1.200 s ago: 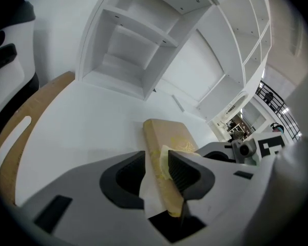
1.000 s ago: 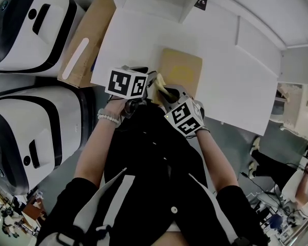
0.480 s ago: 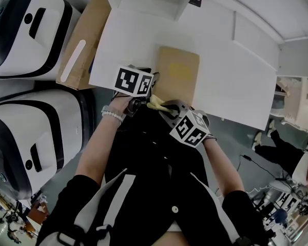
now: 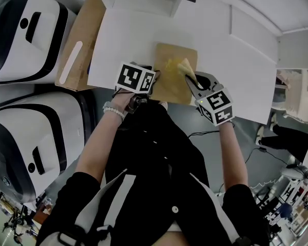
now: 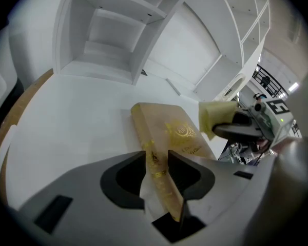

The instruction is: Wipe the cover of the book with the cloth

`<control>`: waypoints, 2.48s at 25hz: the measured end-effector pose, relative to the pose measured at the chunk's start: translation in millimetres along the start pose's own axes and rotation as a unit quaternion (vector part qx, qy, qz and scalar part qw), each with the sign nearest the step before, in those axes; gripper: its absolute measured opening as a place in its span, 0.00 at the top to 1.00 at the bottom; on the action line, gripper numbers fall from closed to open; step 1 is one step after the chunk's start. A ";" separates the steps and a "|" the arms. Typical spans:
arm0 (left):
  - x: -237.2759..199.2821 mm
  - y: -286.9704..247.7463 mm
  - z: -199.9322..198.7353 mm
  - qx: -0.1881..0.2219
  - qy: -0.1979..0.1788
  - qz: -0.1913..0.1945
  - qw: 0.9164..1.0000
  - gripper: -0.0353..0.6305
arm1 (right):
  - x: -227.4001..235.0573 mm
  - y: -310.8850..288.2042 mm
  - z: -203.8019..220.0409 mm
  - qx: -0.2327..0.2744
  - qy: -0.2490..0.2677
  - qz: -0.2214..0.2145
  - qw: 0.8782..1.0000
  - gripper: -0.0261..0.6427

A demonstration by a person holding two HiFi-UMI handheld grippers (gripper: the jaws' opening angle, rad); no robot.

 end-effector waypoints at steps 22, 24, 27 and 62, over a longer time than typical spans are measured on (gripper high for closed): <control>6.1 0.7 0.7 0.004 0.002 -0.019 1.000 0.82 | 45.0 1.1 77.2 -0.027 -0.212 0.148 0.966 0.91; 6.4 0.6 0.7 0.003 0.002 -0.021 1.000 0.83 | 32.9 8.7 82.9 -0.030 -0.212 0.137 0.967 0.91; 7.1 0.4 0.4 0.002 0.003 -0.022 1.000 0.83 | 13.7 19.2 88.5 -0.039 -0.203 0.111 0.972 0.91; 16.4 75.1 -64.7 0.156 -0.038 -0.028 0.987 0.94 | -55.9 76.2 -45.4 0.087 -0.040 0.043 0.994 0.91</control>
Point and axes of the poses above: the fingertips, and each gripper's own axes: y backward along the fingers, x to its right, z out of its underside, the point moved 3 cm from there along y, backward along the fingers, and after that the axes turned 5 degrees about x, right-handed, at the moved point
